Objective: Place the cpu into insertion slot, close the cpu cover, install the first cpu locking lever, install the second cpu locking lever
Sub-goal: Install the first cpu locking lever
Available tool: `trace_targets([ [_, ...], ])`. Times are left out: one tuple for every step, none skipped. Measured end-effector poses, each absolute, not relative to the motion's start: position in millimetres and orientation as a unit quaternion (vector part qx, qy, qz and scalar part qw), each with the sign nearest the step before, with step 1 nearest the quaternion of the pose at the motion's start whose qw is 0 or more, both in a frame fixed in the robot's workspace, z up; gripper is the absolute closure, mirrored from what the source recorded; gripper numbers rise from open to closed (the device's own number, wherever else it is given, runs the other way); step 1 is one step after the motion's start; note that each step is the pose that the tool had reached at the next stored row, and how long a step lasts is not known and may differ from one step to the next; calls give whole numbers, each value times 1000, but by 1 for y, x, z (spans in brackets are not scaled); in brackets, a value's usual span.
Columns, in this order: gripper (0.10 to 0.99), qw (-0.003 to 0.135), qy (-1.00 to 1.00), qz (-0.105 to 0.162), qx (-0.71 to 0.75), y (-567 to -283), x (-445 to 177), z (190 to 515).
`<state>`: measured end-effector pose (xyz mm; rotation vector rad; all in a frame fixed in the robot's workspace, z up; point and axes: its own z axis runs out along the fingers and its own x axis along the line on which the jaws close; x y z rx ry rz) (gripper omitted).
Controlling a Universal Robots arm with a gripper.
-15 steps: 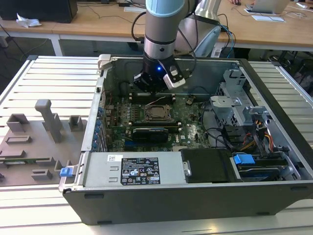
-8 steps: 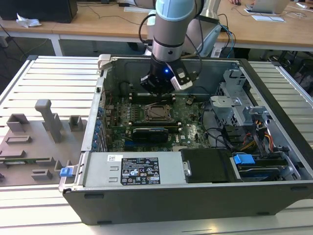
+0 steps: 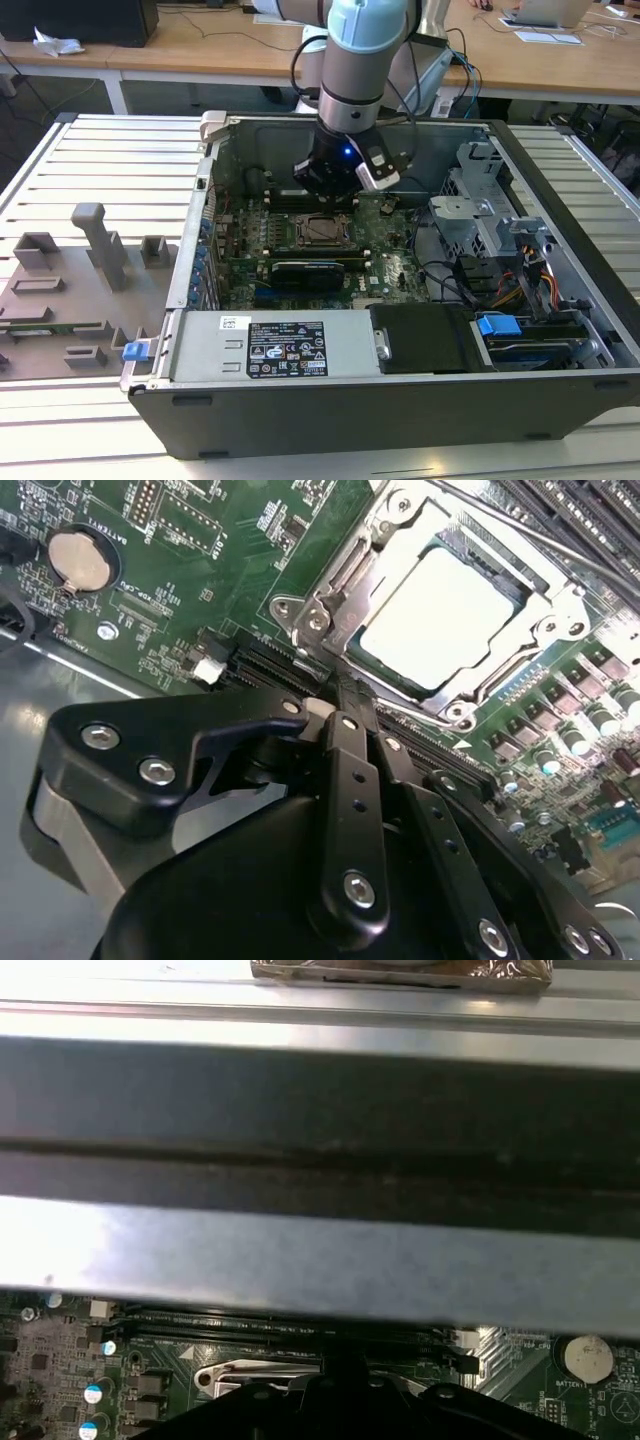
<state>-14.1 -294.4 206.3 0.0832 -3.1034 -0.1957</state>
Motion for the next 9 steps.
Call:
trace_targets([
  [980,16,-998,-63,27,-295,-14,205],
  [980,16,-998,-63,27,-295,-14,205],
  [980,15,-998,-63,27,-296,-13,204],
  [980,16,-998,-63,27,-297,-13,203],
  [980,16,-998,-63,27,-297,-13,203],
  [980,16,-998,-63,27,-298,-13,202],
  [980,16,-998,-63,27,-298,-12,201],
  [980,16,-998,-63,27,-298,-12,201],
  [980,16,-998,-63,27,-298,-11,201],
])
